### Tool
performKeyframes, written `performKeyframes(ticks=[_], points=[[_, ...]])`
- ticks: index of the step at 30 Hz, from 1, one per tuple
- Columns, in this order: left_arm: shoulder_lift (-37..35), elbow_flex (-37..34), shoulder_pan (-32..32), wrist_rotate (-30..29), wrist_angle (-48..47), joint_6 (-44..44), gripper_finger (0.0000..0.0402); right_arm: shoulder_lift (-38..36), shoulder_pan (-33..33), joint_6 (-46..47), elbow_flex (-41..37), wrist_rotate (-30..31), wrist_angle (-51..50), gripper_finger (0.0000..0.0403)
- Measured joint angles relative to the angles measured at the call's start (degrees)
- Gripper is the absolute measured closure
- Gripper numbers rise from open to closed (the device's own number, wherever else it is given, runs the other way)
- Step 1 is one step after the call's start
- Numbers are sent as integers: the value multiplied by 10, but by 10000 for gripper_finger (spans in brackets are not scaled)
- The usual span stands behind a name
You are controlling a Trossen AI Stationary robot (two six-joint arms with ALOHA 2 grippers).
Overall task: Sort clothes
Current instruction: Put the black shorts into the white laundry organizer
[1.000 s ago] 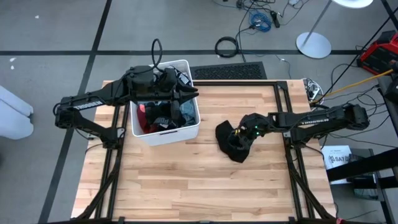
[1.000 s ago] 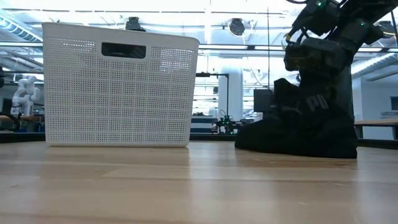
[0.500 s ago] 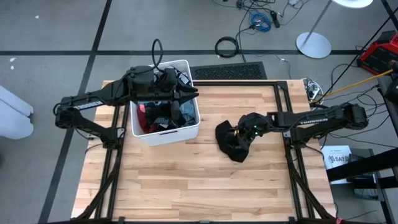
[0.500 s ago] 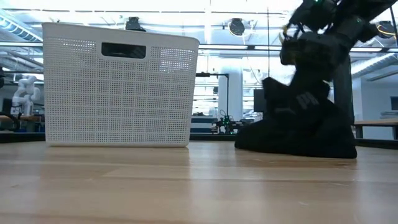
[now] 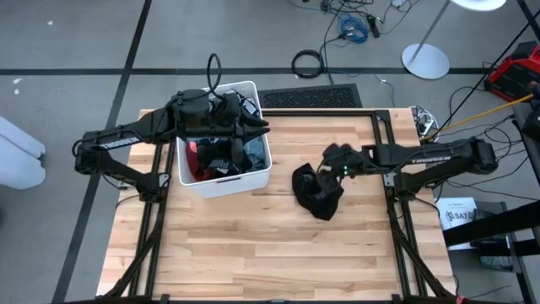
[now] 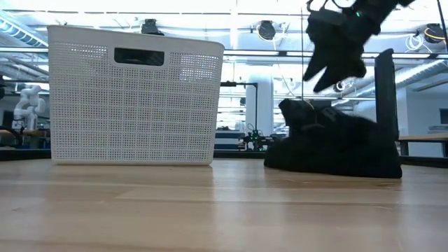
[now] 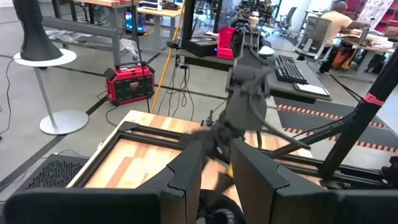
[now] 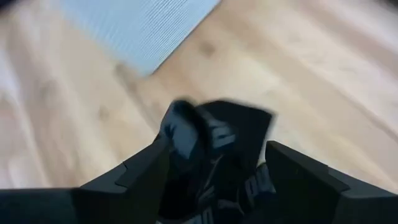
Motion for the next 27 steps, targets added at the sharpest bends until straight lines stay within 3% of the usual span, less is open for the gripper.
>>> performKeyframes(ticks=[3, 6, 10, 16, 20, 27], points=[[0, 0, 0, 3, 0, 1, 307, -1, -8, 132, 45, 38, -85, 149], [-1, 0, 0, 11, 0, 1, 307, -1, -9, 294, 53, 13, -173, 149], [-3, 0, 0, 31, 0, 1, 307, 6, 25, 388, 13, -19, -158, 149], [-3, 0, 0, 63, -4, 15, 307, 31, 68, 429, -56, -28, 25, 149], [-3, 0, 0, 69, -4, 16, 307, 72, 87, 432, -58, 9, 28, 149], [-3, 0, 0, 78, -4, 26, 307, 214, 99, 392, -58, 19, 64, 149]])
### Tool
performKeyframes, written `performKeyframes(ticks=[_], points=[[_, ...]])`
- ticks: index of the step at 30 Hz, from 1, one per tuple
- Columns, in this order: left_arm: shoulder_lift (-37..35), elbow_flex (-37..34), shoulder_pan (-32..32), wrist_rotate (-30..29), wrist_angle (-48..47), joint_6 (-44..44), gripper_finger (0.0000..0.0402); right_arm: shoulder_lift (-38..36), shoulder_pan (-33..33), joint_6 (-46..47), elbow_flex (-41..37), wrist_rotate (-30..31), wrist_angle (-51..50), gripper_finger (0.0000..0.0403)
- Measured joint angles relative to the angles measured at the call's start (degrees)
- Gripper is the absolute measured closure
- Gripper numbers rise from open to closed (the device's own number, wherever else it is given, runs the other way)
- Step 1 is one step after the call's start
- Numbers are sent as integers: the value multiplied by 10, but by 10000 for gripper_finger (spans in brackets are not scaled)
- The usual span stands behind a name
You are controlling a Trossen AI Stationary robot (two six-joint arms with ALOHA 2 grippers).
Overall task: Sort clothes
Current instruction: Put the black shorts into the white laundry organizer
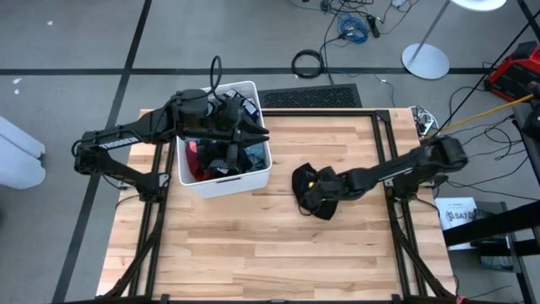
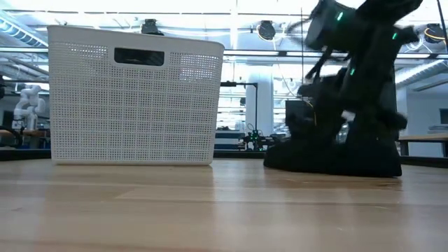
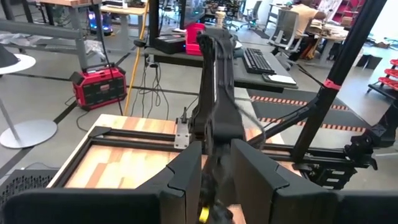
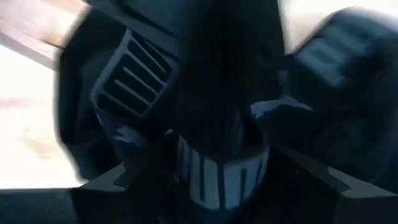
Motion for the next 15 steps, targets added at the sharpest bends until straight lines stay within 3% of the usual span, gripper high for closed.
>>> performKeyframes(ticks=[5, 9, 12, 15], points=[[0, 0, 0, 0, 0, 0, 307, 87, 1, -11, 12, -7, 109, 149], [-2, 0, 0, 2, -1, 0, 307, 130, 3, -30, 56, -5, 56, 170], [-10, 0, 0, 3, -2, 0, 307, 140, 3, -61, 86, -14, -7, 226], [-25, 0, 0, 2, -11, 0, 307, 131, 3, -94, 97, -20, -57, 316]])
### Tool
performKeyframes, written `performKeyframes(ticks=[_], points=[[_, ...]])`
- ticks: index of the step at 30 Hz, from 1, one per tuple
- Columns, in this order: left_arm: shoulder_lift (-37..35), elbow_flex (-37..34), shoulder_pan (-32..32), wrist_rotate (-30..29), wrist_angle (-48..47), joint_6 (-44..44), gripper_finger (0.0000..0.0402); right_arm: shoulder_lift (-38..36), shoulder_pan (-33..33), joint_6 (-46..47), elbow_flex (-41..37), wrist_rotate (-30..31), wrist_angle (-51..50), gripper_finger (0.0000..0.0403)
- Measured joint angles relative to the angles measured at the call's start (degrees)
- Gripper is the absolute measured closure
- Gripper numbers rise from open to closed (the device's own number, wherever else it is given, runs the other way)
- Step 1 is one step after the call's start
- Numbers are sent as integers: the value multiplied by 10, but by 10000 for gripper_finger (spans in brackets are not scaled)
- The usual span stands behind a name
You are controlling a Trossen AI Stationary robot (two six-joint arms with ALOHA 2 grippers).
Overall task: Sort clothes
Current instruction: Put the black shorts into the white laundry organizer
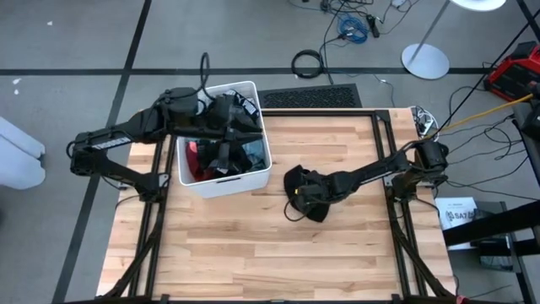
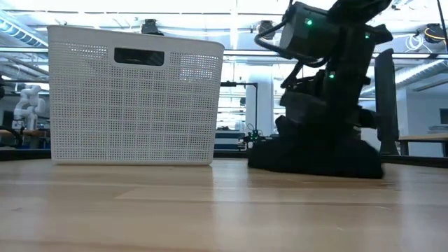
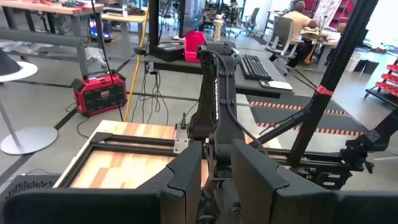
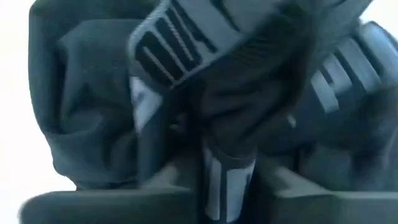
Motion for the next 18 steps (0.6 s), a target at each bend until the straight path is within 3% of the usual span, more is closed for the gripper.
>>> performKeyframes(ticks=[1, 3, 6, 12, 18], points=[[-6, 0, 0, 0, -3, 0, 307, -8, -2, -14, 1, 0, -5, 352], [-16, 0, 0, -2, -5, 4, 307, -20, -9, -38, 6, -1, -5, 382], [-34, 0, 0, -11, -17, 14, 307, -39, -27, -48, 11, 1, -26, 380], [-65, 0, 0, -94, -90, 30, 307, -94, -63, -94, 38, 21, -43, 394], [-94, 0, 0, -136, -133, 31, 307, -148, -99, -143, 114, 81, -107, 394]])
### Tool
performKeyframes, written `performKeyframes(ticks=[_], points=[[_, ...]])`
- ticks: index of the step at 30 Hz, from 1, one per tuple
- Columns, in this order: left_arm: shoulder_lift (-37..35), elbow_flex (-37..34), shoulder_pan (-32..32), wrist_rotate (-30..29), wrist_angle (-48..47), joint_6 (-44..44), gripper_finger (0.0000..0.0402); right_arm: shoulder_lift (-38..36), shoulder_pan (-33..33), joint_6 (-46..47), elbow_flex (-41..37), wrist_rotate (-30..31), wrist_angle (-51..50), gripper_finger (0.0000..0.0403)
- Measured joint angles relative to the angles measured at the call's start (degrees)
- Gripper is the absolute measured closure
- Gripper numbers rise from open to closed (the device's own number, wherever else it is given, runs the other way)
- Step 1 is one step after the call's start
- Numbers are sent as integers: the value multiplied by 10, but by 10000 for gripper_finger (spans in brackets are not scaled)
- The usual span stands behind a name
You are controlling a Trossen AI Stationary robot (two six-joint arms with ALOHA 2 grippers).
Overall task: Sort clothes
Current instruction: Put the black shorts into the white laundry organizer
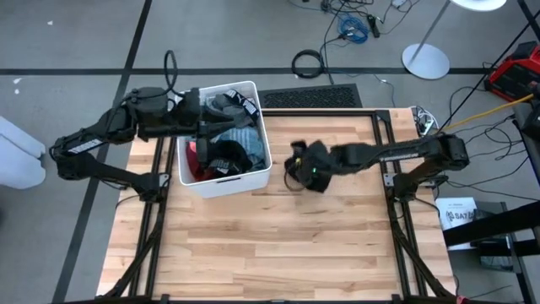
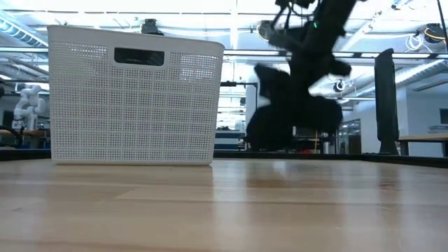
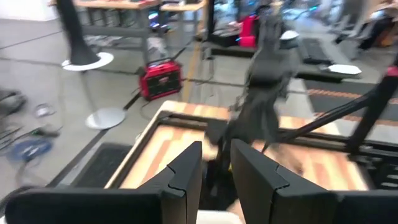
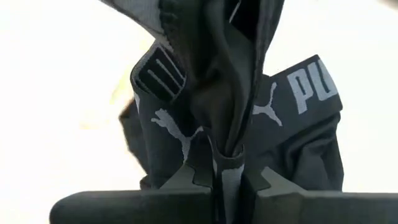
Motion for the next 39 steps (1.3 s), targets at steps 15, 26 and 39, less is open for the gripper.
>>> performKeyframes(ticks=[15, 26, 39], points=[[-33, -1, 0, -53, -37, 3, 307, 53, -113, -308, 368, 64, 71, 394], [-31, -1, -10, -44, -63, -24, 307, 323, -170, -373, 598, -90, 191, 394], [-31, -1, -43, -52, -80, -32, 307, 461, -127, -336, 700, -252, 189, 395]])
